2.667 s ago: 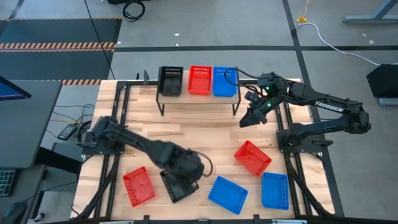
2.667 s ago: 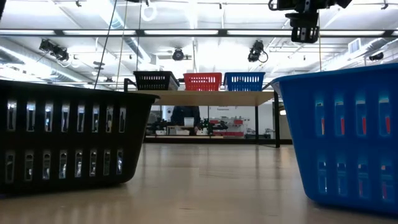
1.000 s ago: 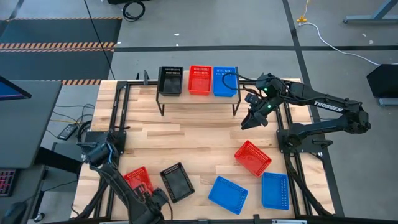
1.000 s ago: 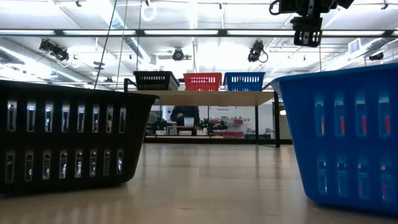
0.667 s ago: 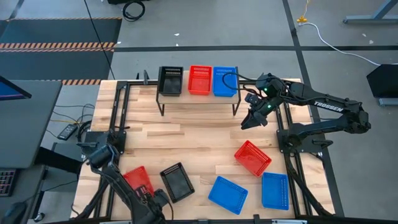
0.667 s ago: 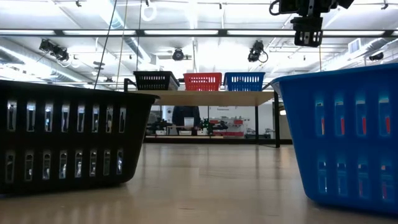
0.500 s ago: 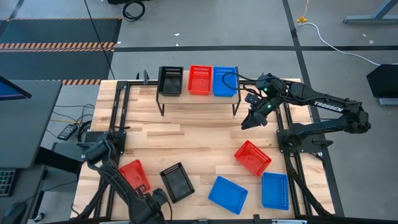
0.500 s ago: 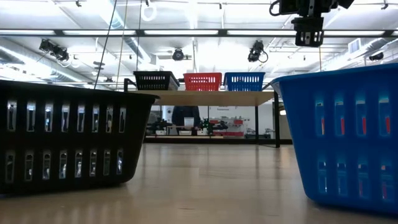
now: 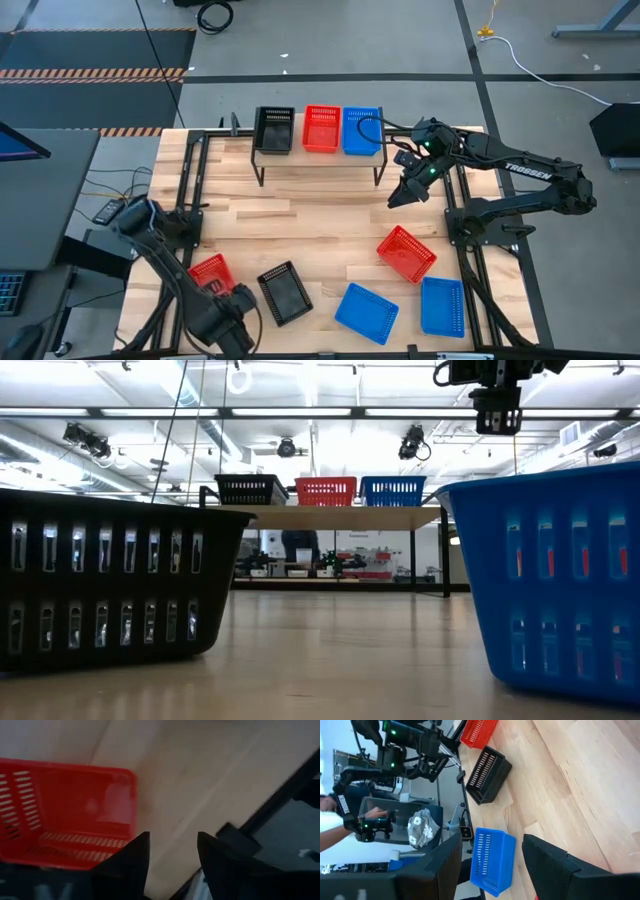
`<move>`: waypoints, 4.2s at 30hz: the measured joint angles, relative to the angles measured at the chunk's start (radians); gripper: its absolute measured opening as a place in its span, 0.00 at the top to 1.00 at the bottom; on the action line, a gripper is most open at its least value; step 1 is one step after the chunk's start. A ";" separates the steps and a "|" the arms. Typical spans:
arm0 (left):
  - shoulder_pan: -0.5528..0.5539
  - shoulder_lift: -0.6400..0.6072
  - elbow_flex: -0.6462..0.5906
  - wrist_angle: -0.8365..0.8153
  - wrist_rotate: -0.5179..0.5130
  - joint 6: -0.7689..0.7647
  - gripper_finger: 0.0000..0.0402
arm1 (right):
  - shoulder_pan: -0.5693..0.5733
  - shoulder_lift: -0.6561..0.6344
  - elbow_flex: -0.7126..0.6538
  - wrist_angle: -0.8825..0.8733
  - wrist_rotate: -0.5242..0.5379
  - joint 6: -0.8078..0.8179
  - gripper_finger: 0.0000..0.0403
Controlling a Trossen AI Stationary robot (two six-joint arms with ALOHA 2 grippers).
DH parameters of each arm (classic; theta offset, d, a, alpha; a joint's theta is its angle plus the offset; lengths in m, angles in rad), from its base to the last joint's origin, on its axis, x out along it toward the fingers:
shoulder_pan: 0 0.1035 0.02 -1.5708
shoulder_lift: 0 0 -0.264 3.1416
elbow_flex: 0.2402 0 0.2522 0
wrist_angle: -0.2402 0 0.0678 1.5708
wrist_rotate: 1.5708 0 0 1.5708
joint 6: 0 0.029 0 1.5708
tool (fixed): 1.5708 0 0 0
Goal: Stack baskets on shelf by color
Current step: Stack the left red bin on the red bin on the shelf
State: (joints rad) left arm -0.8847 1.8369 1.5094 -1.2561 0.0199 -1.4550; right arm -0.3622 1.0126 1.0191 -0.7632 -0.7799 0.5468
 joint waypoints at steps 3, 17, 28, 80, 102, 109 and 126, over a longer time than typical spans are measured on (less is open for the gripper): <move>-0.011 -0.020 -0.051 -0.007 0.003 0.000 0.57 | 0.000 0.000 0.000 0.007 0.011 0.000 0.47; -0.007 -0.133 -0.463 0.422 0.097 -0.005 0.57 | 0.000 0.000 0.000 0.003 0.030 0.021 0.47; 0.102 -0.132 -0.497 0.512 0.147 0.101 0.66 | -0.014 0.000 0.000 0.005 0.057 0.031 0.47; 0.436 -0.262 -0.256 0.178 0.094 0.475 0.99 | -0.182 0.002 0.000 0.028 0.053 -0.026 0.47; 1.014 -0.219 0.413 -0.060 -0.185 1.365 0.99 | -0.192 -0.001 0.000 0.026 0.106 0.048 0.47; 1.101 -0.098 0.611 -0.055 -0.203 1.576 0.99 | -0.192 0.000 0.000 0.030 0.119 0.104 0.47; 1.236 0.216 0.793 0.012 -0.200 1.954 0.98 | -0.180 0.000 0.000 0.036 0.171 0.169 0.47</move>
State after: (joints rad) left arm 0.3515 2.0528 2.3028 -1.2442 -0.1805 0.4994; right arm -0.5426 1.0125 1.0191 -0.7273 -0.6092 0.7162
